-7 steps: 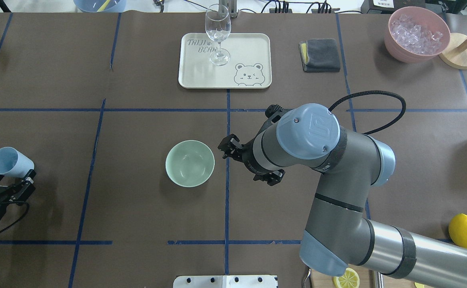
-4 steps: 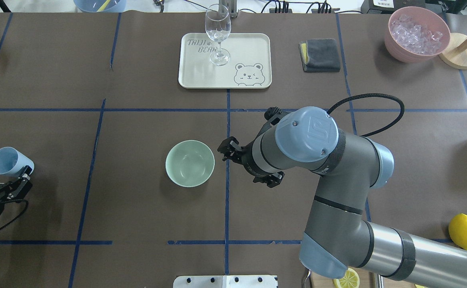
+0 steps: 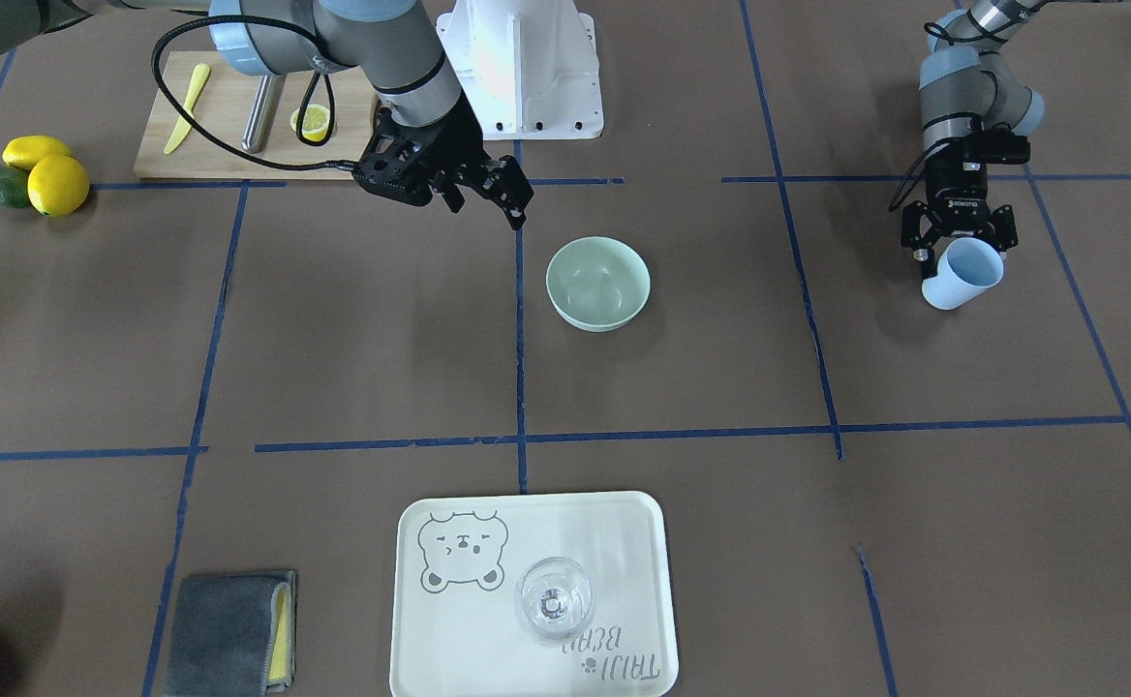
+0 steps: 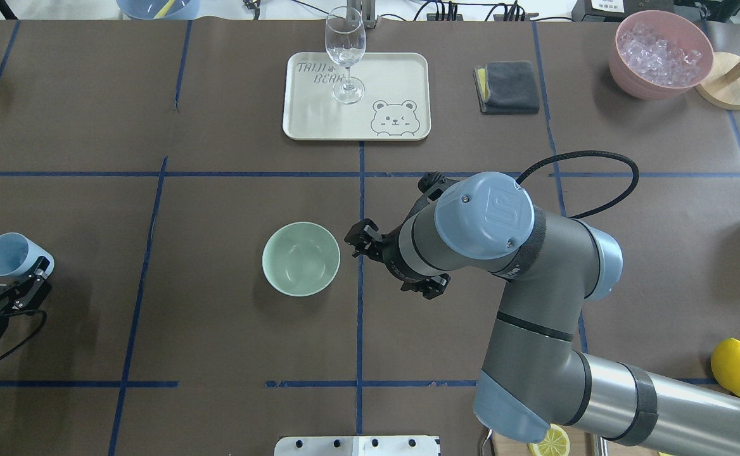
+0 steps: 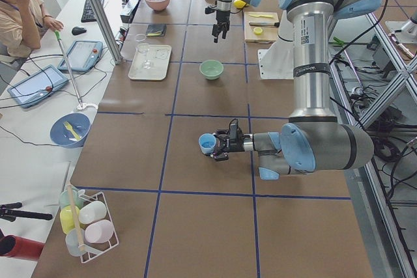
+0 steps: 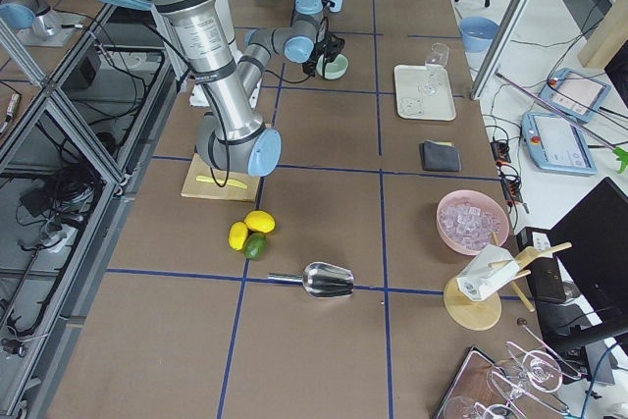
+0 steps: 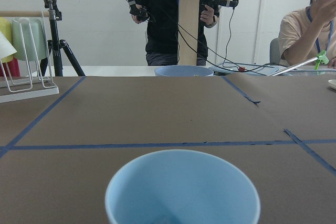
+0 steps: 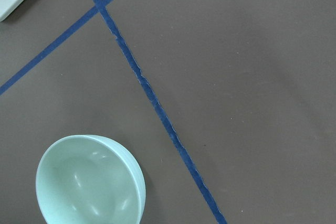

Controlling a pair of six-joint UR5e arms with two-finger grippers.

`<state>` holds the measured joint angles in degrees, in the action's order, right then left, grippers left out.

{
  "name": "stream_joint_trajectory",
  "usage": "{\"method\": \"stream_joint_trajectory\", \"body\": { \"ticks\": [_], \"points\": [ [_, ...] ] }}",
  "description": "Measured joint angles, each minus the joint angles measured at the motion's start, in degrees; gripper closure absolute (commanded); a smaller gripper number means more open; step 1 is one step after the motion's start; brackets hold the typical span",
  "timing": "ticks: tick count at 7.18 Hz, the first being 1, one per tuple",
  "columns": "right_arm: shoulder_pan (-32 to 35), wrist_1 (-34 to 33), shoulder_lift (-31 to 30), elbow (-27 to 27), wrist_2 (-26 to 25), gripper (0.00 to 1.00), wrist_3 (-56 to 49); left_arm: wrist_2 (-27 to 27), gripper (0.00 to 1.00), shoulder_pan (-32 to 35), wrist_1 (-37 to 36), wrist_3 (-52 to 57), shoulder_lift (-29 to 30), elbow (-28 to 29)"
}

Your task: Pour ice into bowl

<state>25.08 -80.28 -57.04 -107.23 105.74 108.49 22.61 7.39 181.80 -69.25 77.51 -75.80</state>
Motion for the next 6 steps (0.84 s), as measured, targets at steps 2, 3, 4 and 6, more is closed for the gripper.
{"method": "stream_joint_trajectory", "body": {
  "ticks": [2, 3, 4, 6],
  "points": [
    [0.0, 0.0, 0.0, 0.1, 0.0, 0.0, 0.0, 0.3, 0.01, 1.0, -0.5, -0.1, 1.0, 0.7],
    [0.0, 0.0, 0.0, 0.1, 0.0, 0.0, 0.0, 0.3, 0.01, 1.3, -0.7, -0.1, 2.0, 1.4],
    [-0.1, 0.0, 0.0, 0.1, 0.0, 0.0, 0.0, 0.4, 0.02, 1.5, -0.8, -0.2, 2.7, 2.1],
    [-0.1, 0.0, 0.1, 0.0, 0.0, 0.0, 0.0, 0.5, 0.58, 2.2, -1.2, -0.2, 3.2, 2.9]
  ]
}}
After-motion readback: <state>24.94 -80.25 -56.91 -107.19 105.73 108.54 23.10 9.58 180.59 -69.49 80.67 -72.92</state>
